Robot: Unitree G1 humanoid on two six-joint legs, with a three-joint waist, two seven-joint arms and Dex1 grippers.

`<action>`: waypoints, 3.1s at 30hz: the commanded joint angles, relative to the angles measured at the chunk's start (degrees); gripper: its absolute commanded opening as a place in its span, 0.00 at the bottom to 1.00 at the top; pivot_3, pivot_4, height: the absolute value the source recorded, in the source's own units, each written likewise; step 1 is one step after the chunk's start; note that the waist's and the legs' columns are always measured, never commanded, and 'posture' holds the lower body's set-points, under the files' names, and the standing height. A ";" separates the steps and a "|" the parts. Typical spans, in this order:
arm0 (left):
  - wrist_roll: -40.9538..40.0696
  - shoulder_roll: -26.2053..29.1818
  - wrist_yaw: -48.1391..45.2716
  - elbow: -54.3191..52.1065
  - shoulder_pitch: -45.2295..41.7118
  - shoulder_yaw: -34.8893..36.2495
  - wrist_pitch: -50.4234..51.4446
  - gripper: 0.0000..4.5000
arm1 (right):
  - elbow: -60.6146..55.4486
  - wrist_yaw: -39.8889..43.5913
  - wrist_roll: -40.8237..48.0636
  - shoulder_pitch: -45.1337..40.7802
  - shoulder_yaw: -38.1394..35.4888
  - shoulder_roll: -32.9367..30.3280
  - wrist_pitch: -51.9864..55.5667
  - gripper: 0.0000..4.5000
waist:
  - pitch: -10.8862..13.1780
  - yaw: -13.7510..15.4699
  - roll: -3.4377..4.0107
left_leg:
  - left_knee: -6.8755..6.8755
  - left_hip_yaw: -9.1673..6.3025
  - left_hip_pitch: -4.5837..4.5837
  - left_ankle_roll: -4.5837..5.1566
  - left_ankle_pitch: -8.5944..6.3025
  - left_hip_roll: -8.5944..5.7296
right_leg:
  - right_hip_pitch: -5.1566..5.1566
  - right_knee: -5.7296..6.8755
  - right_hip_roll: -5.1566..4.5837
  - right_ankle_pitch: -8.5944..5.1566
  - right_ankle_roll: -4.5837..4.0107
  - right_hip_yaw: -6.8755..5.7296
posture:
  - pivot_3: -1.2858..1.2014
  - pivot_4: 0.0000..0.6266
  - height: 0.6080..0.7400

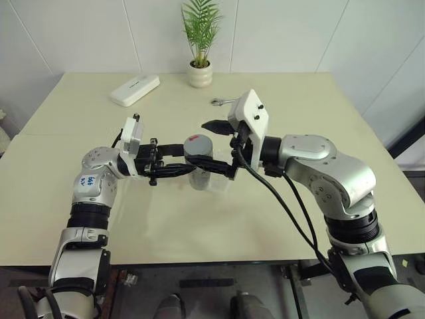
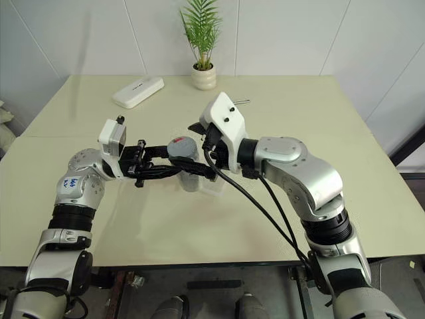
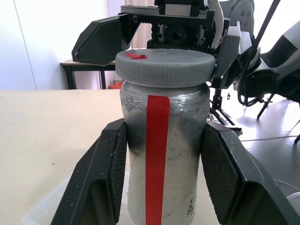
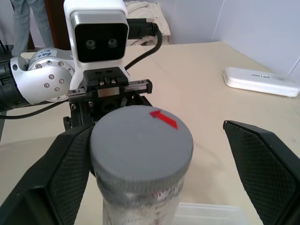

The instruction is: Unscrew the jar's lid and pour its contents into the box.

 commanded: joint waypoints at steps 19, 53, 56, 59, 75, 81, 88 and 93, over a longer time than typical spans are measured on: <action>0.53 0.64 -1.17 0.25 -1.97 0.55 -1.00 0.44 | -6.65 -3.07 2.12 2.91 -5.76 -4.95 4.06 1.00 | 0.00 0.01 0.00 | -0.01 0.00 0.00 0.00 0.00 0.00 | 0.00 -0.02 0.01 0.00 0.00 0.00 | 0.52 0.24 1.00; 0.49 -1.10 -2.87 1.51 -3.00 0.14 -3.43 0.44 | 2.72 0.49 5.55 -4.03 -0.72 4.00 -2.30 1.00 | 0.00 -0.03 0.00 | -0.05 0.00 0.00 0.03 0.02 -0.02 | 0.00 -0.03 -0.01 0.00 0.00 0.00 | 0.52 0.24 1.00; 0.29 -1.09 -2.72 1.11 -2.89 0.15 -2.92 0.44 | 4.26 1.62 4.87 -4.31 -0.22 4.42 -3.52 1.00 | 0.00 -0.02 0.00 | -0.05 0.00 0.00 0.03 0.02 -0.02 | 0.00 -0.03 0.00 0.00 0.00 0.00 | 0.52 0.24 1.00; 0.25 -1.00 -2.69 0.91 -2.72 0.13 -2.62 0.44 | 5.55 2.95 3.88 -4.41 0.49 4.64 -4.59 1.00 | 0.00 -0.04 0.00 | -0.05 0.00 0.00 0.03 0.02 -0.01 | 0.00 -0.03 0.00 0.00 0.00 0.00 | 0.52 0.24 1.00; 0.27 -1.06 -2.63 0.25 -2.35 -0.04 -2.53 0.44 | 14.26 14.74 -0.33 -7.95 2.88 3.42 -11.28 1.00 | 0.00 -0.06 0.00 | -0.03 0.01 0.00 0.03 0.02 -0.01 | 0.00 -0.02 0.00 0.00 0.00 -0.01 | 0.52 0.24 1.00; 0.11 -0.92 -2.44 -0.74 -1.69 0.01 -2.24 0.44 | 16.97 15.96 -2.38 -8.54 3.45 4.40 -13.17 1.00 | 0.00 -0.10 0.00 | -0.04 0.01 0.00 0.03 0.02 -0.01 | -0.01 -0.02 0.00 0.00 0.00 -0.01 | 0.52 0.24 1.00; 0.17 -0.75 -2.34 -1.28 -1.29 0.03 -2.02 0.44 | 19.58 15.72 -4.07 -10.10 1.62 4.44 -15.03 1.00 | 0.00 -0.11 0.00 | -0.03 0.01 0.00 0.02 0.03 -0.01 | -0.01 0.00 0.00 0.00 0.00 0.00 | 0.52 0.24 1.00; 0.19 -0.66 -2.25 -1.30 -1.16 0.11 -1.85 0.44 | 18.47 15.66 -3.82 -9.60 0.18 2.56 -14.23 1.00 | 0.00 -0.05 0.00 | -0.03 0.01 0.00 0.01 0.03 -0.01 | -0.01 -0.01 -0.01 0.00 0.00 -0.01 | 0.52 0.24 1.00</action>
